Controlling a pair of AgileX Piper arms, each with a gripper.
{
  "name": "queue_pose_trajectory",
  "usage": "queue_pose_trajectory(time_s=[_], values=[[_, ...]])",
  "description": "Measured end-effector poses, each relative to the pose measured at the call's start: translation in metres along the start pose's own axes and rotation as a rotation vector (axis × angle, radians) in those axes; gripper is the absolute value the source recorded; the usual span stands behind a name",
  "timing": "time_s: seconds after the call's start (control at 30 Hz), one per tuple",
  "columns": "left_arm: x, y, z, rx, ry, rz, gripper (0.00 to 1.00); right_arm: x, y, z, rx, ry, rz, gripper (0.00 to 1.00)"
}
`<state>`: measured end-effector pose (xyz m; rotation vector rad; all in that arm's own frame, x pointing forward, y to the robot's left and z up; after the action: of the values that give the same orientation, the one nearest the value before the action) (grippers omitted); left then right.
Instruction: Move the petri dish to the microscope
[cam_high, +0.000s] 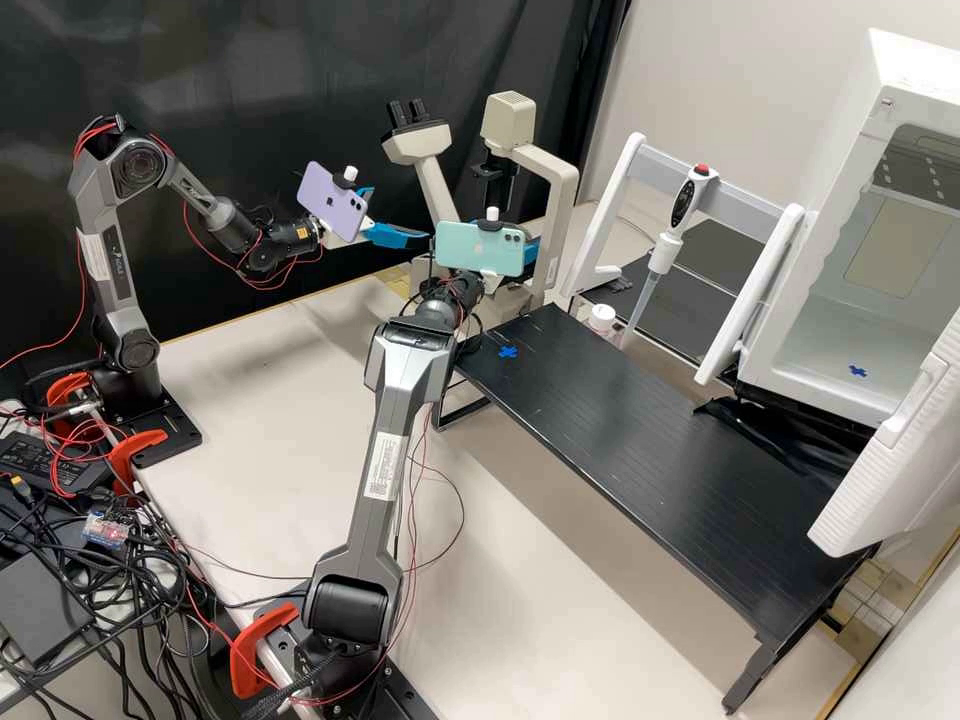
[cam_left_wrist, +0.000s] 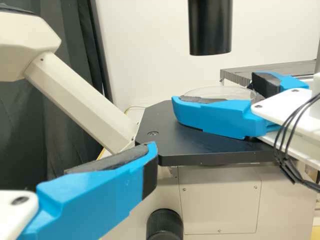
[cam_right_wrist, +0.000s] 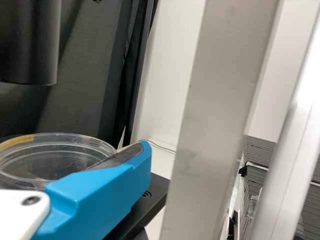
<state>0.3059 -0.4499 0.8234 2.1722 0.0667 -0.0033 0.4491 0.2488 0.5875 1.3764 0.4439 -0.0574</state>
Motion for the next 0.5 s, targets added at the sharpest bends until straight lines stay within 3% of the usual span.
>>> queue_pose_trajectory(time_s=[0.37,0.5], values=[[0.000,0.000,0.000,0.000,0.000,0.000,1.00,-0.030,0.010,0.006,0.051,0.032,-0.062,1.00],[0.000,0.000,0.000,0.000,0.000,0.000,1.00,-0.060,0.015,0.005,0.042,0.065,-0.109,1.00]])
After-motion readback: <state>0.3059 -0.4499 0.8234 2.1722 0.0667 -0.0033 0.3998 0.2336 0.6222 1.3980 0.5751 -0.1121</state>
